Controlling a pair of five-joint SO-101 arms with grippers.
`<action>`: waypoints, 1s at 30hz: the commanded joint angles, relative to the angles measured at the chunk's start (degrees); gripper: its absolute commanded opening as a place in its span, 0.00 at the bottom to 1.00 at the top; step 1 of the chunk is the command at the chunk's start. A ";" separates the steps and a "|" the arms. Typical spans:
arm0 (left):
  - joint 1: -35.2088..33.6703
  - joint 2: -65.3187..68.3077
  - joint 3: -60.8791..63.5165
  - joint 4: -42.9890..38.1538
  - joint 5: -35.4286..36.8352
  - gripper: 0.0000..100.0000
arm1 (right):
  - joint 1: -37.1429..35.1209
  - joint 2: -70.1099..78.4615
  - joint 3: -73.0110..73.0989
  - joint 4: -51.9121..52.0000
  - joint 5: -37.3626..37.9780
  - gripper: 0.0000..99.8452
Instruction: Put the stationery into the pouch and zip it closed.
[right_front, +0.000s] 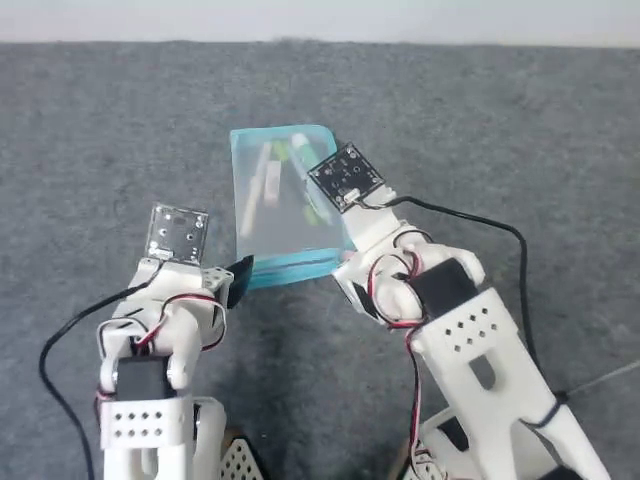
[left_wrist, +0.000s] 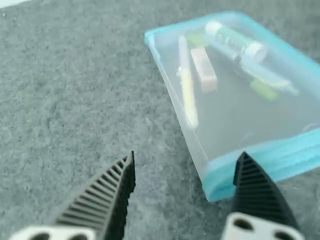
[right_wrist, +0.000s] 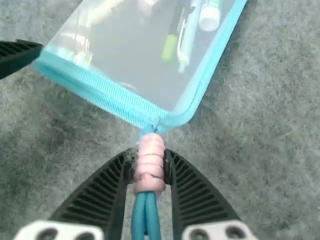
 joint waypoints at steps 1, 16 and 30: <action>-0.35 -0.97 -0.57 -2.02 -1.14 0.30 | 0.04 -5.49 -5.54 2.59 0.70 0.01; -0.53 -0.97 4.26 -11.43 -1.14 0.30 | 0.04 -7.25 -9.32 6.11 0.79 0.01; -0.44 -0.88 6.73 -17.58 -0.79 0.27 | -0.66 -7.25 -11.78 12.18 5.71 0.01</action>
